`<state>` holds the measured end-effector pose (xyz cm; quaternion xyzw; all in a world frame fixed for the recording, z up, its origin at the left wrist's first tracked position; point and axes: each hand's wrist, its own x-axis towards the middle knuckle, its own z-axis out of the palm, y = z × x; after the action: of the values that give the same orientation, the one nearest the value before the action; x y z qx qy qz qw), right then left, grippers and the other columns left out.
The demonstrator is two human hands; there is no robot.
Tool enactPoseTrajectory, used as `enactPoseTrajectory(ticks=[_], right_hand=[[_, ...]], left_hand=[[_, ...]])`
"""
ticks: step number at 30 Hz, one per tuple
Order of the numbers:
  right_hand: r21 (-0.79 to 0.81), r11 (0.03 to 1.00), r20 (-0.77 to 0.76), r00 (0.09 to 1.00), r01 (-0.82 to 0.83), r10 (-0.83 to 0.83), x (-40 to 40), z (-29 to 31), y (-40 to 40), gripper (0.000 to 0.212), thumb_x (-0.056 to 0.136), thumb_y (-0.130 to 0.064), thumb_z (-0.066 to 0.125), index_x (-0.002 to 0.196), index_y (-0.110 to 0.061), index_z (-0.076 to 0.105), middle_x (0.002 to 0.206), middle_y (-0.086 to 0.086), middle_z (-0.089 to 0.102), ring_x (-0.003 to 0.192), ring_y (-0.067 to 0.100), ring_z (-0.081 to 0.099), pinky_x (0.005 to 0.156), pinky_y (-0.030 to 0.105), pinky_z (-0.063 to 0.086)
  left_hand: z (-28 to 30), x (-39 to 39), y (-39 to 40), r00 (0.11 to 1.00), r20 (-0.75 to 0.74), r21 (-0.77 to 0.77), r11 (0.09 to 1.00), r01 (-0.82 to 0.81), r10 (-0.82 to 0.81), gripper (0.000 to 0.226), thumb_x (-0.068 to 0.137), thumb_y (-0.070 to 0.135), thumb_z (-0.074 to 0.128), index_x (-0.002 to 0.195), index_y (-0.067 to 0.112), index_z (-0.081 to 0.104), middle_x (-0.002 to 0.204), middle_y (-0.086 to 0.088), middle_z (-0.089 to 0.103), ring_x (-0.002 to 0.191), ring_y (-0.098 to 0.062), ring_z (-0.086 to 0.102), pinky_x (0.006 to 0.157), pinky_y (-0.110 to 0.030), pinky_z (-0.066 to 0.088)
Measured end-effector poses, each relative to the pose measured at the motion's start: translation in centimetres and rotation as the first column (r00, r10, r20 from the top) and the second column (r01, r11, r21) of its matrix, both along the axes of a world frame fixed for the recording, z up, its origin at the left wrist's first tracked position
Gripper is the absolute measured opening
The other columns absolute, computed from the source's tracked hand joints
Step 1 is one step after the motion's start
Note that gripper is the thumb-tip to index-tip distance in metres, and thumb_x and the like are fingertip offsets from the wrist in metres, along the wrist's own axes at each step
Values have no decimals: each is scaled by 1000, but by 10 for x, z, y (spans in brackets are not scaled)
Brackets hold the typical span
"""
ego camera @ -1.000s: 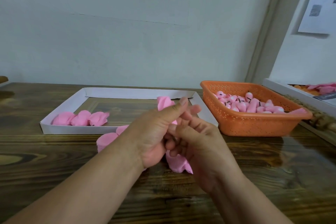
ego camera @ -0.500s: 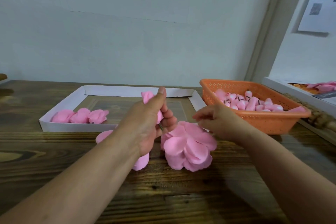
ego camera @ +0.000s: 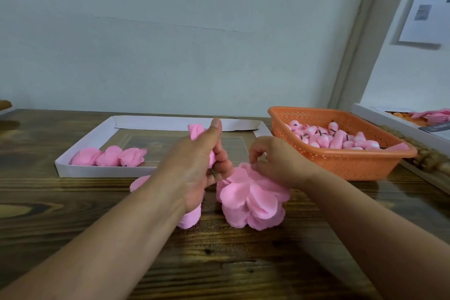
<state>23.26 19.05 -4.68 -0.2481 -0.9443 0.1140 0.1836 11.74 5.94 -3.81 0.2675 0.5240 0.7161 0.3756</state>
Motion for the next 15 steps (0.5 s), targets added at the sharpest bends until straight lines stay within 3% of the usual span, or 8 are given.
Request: enactPoseTrajectory(ticks=[3,6,8,10,12,15], right_hand=[[5,1000,-86,996,12,-12,1,3,3,9,81,-1,56,80,-7,63,81,0,62,80,19,56,78,34,45],[-58,998,-182,983,4,-14,3,7,9,17,81,2,54,73,-14,54,62,-8,50,62,11,48,89,40,39],[-164,986,-219,975,-6,-30,4,9,11,25,83,4,53,73,-19,53,58,-9,46,55,6,43,85,41,42],[-337,941,-231,972,-36,-45,5,9,11,24,84,4,56,80,-19,58,60,-5,50,58,8,47,73,33,48],[-462,886,-180,983,-42,-47,6,7,12,15,81,0,66,83,-15,63,63,-3,57,61,10,52,69,25,46],[-427,903,12,998,56,-56,8,9,12,11,75,-10,74,73,-18,67,61,-9,63,55,0,56,54,15,44]], left_hand=[[0,0,0,1000,-7,-6,1000,7,-7,44,90,43,55,59,14,46,41,6,46,35,-7,47,55,-28,54],[0,0,-1,1000,4,-11,1000,-12,12,44,90,44,56,59,14,47,40,6,46,35,-7,48,56,-28,54],[1,1,-1,1000,12,-17,1000,-25,26,44,90,44,57,59,14,47,40,6,47,34,-6,48,59,-29,53],[1,2,0,999,19,-16,999,-28,29,44,90,43,57,59,13,47,39,6,47,34,-6,48,59,-29,53],[1,2,0,999,16,-17,999,-28,29,44,90,43,57,60,13,46,40,6,46,35,-6,48,54,-27,54],[1,2,0,999,13,-22,999,-34,34,44,90,43,56,60,14,46,40,6,46,35,-6,47,51,-25,54]])
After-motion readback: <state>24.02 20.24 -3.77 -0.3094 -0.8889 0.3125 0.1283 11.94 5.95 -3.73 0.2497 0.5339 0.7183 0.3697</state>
